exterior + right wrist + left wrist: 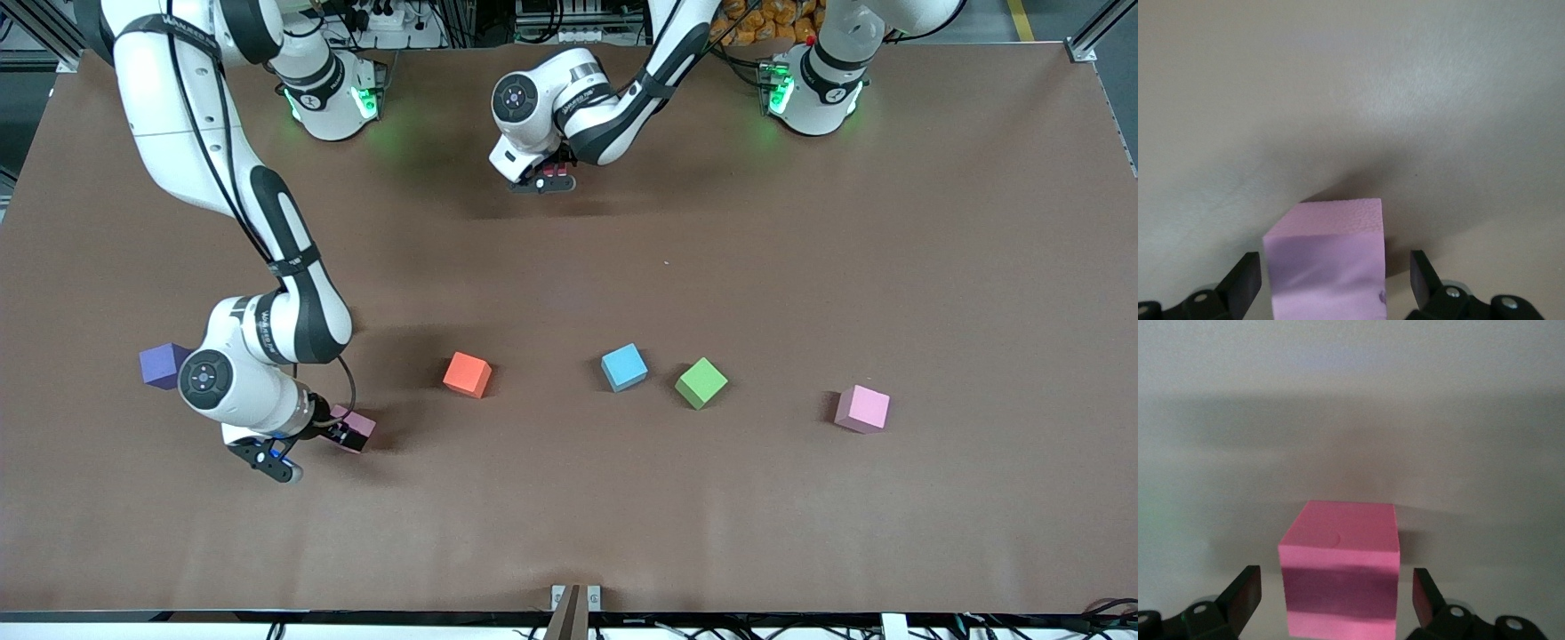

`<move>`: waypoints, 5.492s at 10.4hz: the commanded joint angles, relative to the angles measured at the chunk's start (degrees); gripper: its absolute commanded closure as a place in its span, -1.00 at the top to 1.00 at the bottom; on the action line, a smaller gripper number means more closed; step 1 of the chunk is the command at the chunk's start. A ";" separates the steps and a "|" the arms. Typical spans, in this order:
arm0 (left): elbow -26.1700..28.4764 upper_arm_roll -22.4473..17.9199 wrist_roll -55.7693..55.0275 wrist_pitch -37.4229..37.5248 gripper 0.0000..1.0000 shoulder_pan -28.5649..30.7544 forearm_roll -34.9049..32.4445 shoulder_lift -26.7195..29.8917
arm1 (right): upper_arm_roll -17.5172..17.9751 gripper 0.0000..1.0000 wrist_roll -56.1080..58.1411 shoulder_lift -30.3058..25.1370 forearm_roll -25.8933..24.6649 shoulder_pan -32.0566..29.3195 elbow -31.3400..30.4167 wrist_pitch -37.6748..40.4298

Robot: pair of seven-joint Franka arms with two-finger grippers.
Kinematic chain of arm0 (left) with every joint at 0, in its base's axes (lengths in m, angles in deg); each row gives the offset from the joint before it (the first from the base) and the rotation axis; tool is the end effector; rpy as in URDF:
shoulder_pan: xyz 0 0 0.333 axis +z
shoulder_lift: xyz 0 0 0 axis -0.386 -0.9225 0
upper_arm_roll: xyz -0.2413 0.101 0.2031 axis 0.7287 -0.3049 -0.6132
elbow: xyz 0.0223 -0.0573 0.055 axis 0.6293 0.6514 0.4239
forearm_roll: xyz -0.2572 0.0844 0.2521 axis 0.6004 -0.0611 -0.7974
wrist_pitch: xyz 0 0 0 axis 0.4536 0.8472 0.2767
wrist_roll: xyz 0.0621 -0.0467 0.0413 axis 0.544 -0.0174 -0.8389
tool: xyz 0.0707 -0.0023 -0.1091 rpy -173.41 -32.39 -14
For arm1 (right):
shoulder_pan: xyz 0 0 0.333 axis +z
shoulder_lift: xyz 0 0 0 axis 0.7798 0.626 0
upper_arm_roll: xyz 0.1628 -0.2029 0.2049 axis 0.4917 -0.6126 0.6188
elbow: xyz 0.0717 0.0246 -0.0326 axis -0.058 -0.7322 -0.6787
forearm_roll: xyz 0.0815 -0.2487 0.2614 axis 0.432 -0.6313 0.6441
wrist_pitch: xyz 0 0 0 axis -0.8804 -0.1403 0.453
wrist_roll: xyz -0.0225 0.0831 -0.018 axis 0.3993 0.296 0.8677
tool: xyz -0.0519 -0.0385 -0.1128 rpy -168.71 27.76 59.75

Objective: Arrange blocks into number 1
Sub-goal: 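Close the right gripper on the lilac cube, then lift the lilac cube with the right gripper while the left gripper moves away, then place the lilac cube against the red cube with the right gripper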

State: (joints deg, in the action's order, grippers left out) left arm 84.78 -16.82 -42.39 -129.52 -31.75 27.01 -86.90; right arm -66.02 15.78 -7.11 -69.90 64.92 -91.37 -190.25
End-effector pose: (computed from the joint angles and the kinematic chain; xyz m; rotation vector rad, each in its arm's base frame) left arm 0.2094 -0.5782 0.2094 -3.0038 -0.0190 0.5343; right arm 0.6967 0.1099 0.2038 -2.9783 0.7389 -0.0043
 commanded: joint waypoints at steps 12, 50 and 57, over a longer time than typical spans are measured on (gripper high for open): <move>-8.48 -1.74 2.89 -0.97 -1.00 3.12 -13.71 -3.23 | -1.39 0.27 12.28 -13.88 0.69 0.04 -10.92 2.99; -25.47 -19.58 -14.57 -1.87 1.00 15.34 -4.32 -12.48 | 0.28 0.29 -15.49 -15.91 1.04 42.67 -27.72 -8.87; -25.47 -19.58 -11.16 -0.27 1.00 13.23 -4.67 -14.50 | 0.28 0.99 -15.67 -16.70 1.04 43.72 -29.05 -8.96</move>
State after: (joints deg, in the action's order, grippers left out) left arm 60.46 -36.12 -55.67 -130.45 -18.35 21.93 -100.45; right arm -65.14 0.78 -22.51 -69.82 107.72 -119.51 -199.13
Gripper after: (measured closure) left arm 0.000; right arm 0.269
